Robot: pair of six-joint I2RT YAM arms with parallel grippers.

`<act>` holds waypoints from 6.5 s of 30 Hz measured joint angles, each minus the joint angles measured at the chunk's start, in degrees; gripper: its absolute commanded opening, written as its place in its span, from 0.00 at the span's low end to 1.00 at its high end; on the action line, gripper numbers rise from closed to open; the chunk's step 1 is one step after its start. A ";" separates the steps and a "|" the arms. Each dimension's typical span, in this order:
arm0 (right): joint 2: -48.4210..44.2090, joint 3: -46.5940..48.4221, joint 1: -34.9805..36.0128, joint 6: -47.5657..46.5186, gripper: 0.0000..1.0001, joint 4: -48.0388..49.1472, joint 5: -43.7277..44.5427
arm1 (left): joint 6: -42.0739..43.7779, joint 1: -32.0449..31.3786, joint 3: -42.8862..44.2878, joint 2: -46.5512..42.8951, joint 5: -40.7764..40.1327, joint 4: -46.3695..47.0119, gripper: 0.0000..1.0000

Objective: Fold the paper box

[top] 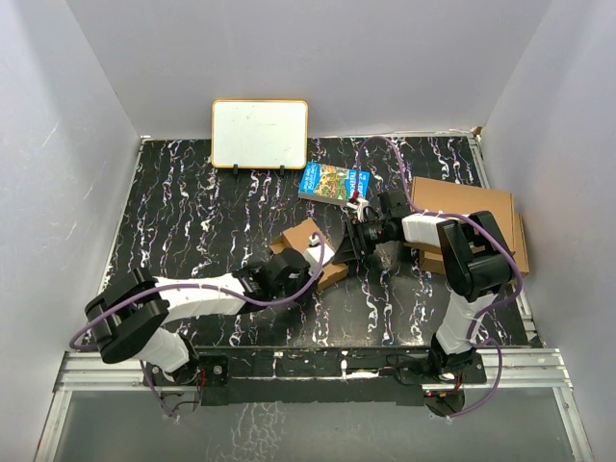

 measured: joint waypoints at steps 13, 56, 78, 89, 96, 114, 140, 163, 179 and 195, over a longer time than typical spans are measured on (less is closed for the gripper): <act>0.04 0.04 0.04 0.00 0.61 0.02 -0.02 | -3.61 0.04 2.36 -3.78 -1.31 -5.84 0.55; 0.76 0.81 0.04 -0.46 0.62 -0.83 -0.48 | -56.41 38.97 -9.77 9.14 20.96 29.29 0.96; 0.90 1.07 0.22 -0.68 0.61 -1.09 -0.48 | -55.98 38.91 -5.18 15.04 23.67 29.99 0.69; 0.90 1.09 0.26 -0.76 0.61 -1.11 -0.46 | -52.68 37.83 -1.64 15.74 23.04 23.39 0.48; 0.90 1.16 0.33 -0.85 0.61 -1.14 -0.44 | -50.97 37.11 1.18 15.52 22.16 19.08 0.37; 0.90 1.42 0.44 -0.92 0.61 -1.53 -0.20 | -48.46 36.33 6.23 14.60 19.10 7.26 0.57; 0.90 1.60 0.63 -1.33 0.61 -1.64 -0.04 | -48.22 33.33 10.88 10.78 11.28 -7.17 0.49; 0.90 1.92 1.29 -1.79 0.61 -2.14 0.37 | -47.52 32.57 15.13 12.81 11.26 -9.38 0.17; 0.90 2.23 1.44 -2.16 0.61 -2.51 0.46 | -43.80 31.19 16.55 11.87 8.37 -12.46 0.49; 0.90 2.49 1.55 -2.34 0.62 -2.84 0.63 | -45.97 24.46 -4.33 -20.57 12.22 -5.97 0.63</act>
